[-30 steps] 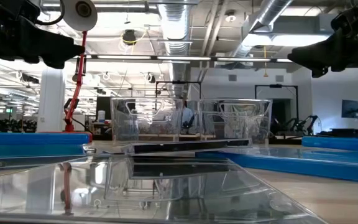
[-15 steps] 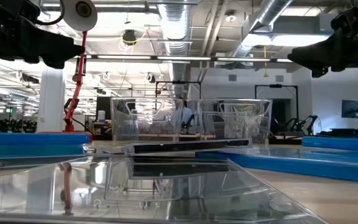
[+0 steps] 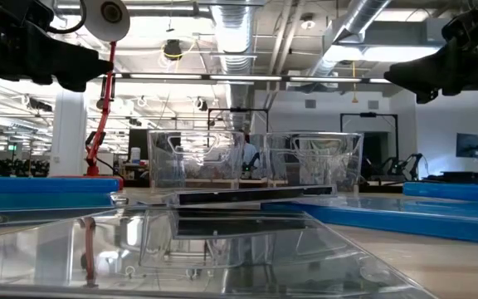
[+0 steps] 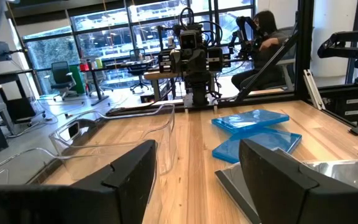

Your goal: Pick & place jewel cases by type

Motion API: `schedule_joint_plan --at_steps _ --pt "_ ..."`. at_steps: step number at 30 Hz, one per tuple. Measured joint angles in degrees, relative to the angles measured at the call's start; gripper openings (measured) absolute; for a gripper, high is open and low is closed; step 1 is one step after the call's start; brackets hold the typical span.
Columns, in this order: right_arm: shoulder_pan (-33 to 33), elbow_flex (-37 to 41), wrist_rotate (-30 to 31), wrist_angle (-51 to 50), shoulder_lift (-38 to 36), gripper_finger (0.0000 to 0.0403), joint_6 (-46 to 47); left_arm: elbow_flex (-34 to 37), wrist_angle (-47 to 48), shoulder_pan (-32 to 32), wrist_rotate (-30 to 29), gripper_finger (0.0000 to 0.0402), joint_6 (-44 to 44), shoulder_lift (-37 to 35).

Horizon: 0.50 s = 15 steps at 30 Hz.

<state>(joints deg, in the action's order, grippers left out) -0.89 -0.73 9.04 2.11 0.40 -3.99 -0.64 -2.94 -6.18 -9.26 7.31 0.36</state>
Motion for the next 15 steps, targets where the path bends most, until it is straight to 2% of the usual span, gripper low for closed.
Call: schedule_joint_plan --at_steps 10,12,15 --pt "0.0 0.0 0.0 0.0 0.0 0.0121 0.3 0.0 0.0 0.0 0.0 0.0226 0.0 0.0" --pt "0.0 0.0 0.0 0.0 0.0 0.0121 3.4 0.0 -0.4 0.0 -0.1 0.0226 -0.1 0.0" --pt "0.0 0.0 -0.1 0.1 0.0 0.0121 14.6 0.0 -1.1 0.0 0.9 0.0226 -5.4 0.0"
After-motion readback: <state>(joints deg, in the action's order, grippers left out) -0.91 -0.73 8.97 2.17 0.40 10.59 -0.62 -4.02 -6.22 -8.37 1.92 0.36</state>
